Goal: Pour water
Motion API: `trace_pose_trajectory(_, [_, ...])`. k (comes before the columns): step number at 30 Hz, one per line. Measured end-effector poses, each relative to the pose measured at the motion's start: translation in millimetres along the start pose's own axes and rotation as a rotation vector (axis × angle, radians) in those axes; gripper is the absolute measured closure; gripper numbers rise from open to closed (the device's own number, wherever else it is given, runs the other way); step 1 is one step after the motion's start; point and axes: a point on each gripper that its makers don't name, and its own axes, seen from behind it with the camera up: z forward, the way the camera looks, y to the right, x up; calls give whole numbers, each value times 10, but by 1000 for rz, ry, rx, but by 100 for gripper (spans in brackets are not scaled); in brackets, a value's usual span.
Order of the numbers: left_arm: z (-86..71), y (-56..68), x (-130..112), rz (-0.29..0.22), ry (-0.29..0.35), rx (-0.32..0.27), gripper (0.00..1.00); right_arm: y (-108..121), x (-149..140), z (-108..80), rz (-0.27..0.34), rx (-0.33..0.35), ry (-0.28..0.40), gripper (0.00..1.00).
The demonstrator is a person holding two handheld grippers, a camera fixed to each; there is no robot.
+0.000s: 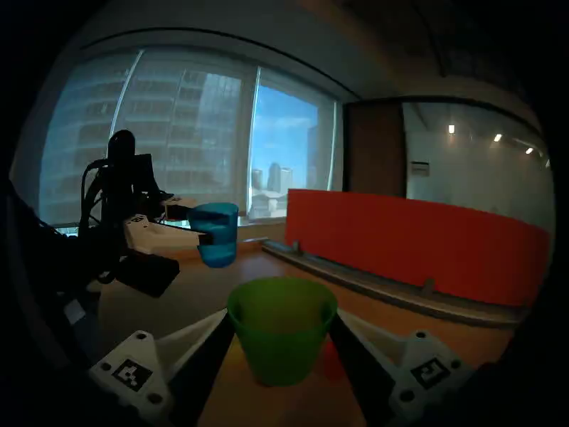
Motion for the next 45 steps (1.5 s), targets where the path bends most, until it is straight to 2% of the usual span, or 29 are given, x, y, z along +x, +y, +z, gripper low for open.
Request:
trace_pose_trajectory(6, [3,-34,103,61,-1,9,15,-70,-29,71,10,23,3,10])
trace_pose_trajectory(15, [19,-20,252,136,7,10,15,-207,-70,176,20,69,0,10])
trace_pose_trajectory(27, [44,55,377,281,8,4,15,-415,-116,337,23,129,-1,10])
trace_pose_trajectory(33, [55,53,433,356,4,13,15,-507,-120,412,22,156,-3,10])
trace_pose_trajectory(45, [66,42,562,446,5,25,15,-635,-221,518,28,192,-15,10])
